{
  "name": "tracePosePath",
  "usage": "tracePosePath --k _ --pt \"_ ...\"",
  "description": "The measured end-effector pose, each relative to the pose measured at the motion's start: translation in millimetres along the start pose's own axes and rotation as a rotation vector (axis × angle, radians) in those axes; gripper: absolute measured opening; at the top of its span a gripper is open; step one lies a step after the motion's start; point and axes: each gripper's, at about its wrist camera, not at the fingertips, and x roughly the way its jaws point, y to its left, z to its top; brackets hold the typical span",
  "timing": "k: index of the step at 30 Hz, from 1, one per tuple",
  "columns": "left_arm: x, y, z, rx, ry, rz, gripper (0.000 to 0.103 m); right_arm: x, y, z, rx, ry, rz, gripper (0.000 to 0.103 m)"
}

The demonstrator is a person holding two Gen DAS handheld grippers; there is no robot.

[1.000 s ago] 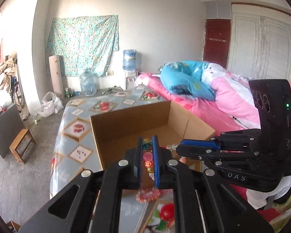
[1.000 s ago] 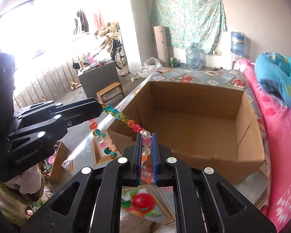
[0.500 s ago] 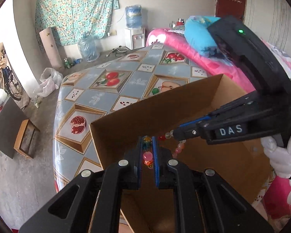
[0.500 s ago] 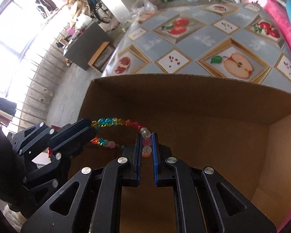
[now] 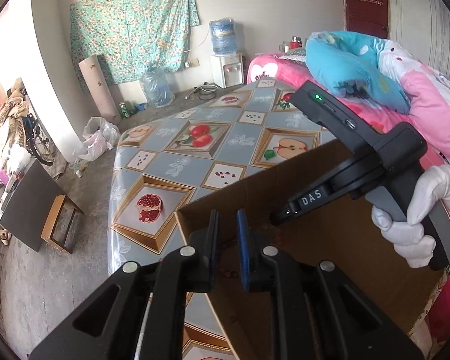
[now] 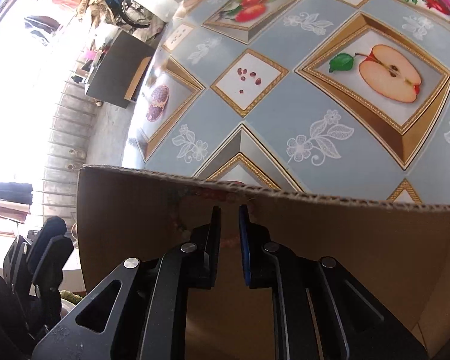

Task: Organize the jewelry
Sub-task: 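Carry the bracelet into the cardboard box and open the right tool, then move the right tool back out of the box toward the pink watch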

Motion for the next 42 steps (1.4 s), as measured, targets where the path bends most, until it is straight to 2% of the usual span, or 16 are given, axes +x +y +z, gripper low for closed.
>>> tracePosePath --k 3,5,11,15,19,22,26,31,37,42 --pt "-21.0 10.1 -2.8 -0.055 -0.047 -0.005 0.012 -26.5 13.0 -11.6 -0.05 -0.056 -0.018 0.016" --pt "-39.4 15.5 -8.0 -0.09 -0.086 -0.015 0.016 -43.0 18.7 -17.4 -0.087 -0.107 -0.017 0.023" --pt "-105.3 17.5 -38.0 -0.156 -0.222 -0.07 0.027 -125.5 45.0 -65.1 -0.217 -0.313 -0.012 0.033" --pt "-139.9 6.2 -67.3 -0.163 -0.279 -0.127 0.033 -176.8 44.5 -123.0 -0.249 -0.434 0.043 0.035" --pt "-160.6 -16.9 -102.1 -0.136 -0.316 -0.184 0.04 -190.4 27.7 -185.3 -0.238 -0.499 0.097 0.037" --pt "-156.0 -37.8 -126.6 -0.118 -0.281 -0.213 0.043 -174.0 5.3 -220.0 -0.192 -0.488 0.112 0.037" --pt "-128.9 -66.3 -151.2 -0.121 -0.171 -0.247 0.043 -141.1 -28.8 -245.5 -0.063 -0.434 0.126 0.037" --pt "-93.7 -102.2 -170.9 -0.068 -0.086 -0.225 0.043 -104.9 -53.4 -267.6 0.066 -0.367 0.15 0.037" --pt "-60.8 -135.5 -186.2 0.043 -0.019 -0.21 0.043 -79.6 -44.0 -269.9 0.042 -0.32 0.057 0.037" --pt "-40.9 -137.0 -183.1 0.032 0.008 -0.246 0.043 -67.6 -37.9 -258.8 0.018 -0.294 0.028 0.037"
